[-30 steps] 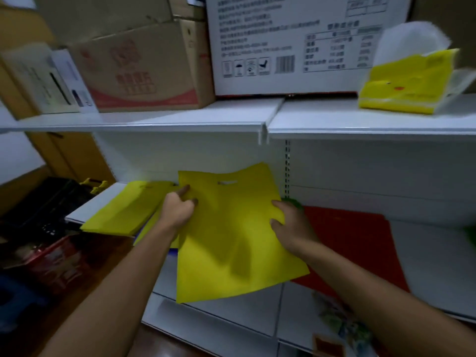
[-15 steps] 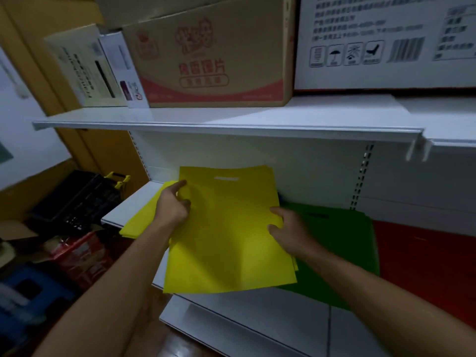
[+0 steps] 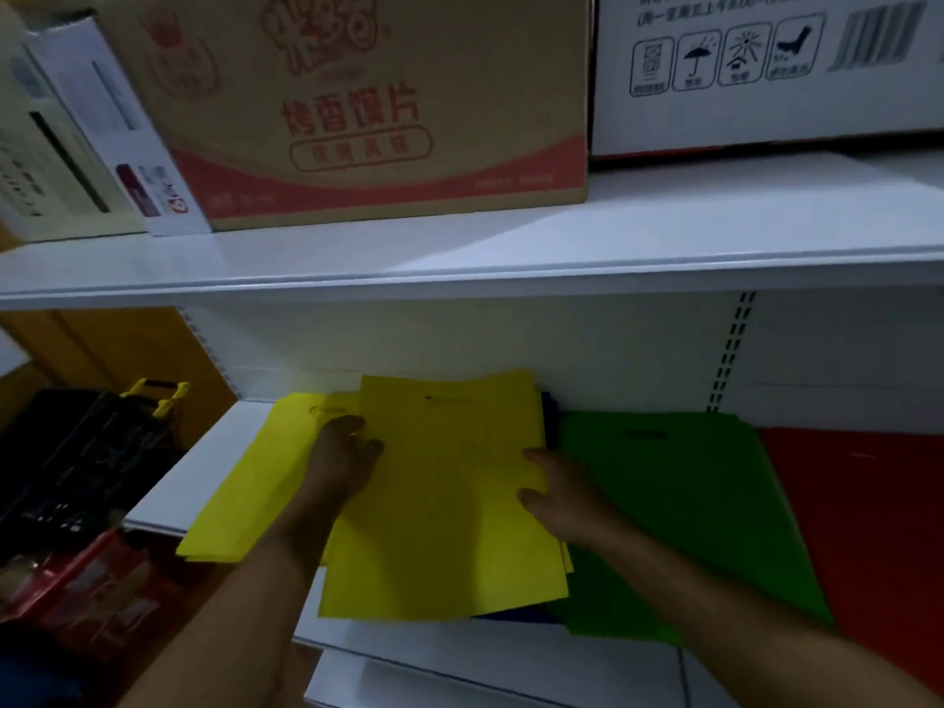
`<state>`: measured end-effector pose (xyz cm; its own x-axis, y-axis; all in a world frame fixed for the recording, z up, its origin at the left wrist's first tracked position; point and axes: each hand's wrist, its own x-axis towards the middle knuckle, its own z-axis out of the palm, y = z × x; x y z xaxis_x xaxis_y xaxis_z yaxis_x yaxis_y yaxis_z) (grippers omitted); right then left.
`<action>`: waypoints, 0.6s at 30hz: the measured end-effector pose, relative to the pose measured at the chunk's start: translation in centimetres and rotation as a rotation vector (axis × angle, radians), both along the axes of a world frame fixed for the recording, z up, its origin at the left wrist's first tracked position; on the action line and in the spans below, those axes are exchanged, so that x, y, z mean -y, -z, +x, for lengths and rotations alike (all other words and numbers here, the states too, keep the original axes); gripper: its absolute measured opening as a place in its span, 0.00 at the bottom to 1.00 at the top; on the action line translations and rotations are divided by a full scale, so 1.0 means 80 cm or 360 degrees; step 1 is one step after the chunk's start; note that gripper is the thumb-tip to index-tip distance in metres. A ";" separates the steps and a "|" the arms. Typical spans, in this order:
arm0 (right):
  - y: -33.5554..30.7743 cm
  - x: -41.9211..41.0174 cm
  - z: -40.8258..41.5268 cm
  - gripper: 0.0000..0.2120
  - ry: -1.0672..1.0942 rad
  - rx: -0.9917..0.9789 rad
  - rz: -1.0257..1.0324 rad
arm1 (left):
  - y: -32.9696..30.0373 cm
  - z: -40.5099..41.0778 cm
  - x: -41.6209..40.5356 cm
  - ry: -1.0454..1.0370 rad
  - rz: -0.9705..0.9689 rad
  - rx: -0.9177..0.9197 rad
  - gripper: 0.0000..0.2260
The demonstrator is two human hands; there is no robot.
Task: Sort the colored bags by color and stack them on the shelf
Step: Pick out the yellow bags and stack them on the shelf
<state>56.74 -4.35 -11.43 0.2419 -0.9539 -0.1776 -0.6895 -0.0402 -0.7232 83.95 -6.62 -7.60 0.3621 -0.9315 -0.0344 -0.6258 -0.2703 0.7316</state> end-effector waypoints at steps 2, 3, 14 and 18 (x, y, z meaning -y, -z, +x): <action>0.012 0.006 0.007 0.30 -0.0014 -0.0104 0.0029 | 0.016 0.006 0.019 0.0061 0.0042 -0.0046 0.28; 0.018 0.009 0.011 0.31 -0.0022 -0.0163 0.0041 | 0.024 0.009 0.025 0.0082 0.0063 -0.0064 0.30; 0.065 0.031 0.030 0.35 0.0013 -0.0573 0.0165 | 0.079 0.019 0.069 0.0203 0.0262 -0.0162 0.33; 0.072 0.031 0.023 0.35 -0.0024 -0.0661 0.0200 | 0.092 0.021 0.071 0.0352 0.0403 -0.0047 0.34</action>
<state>58.59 -6.82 -17.16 0.1394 -0.9155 -0.3775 -0.9229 0.0181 -0.3846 85.63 -12.27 -14.99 0.1475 -0.9480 -0.2820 -0.6692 -0.3056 0.6774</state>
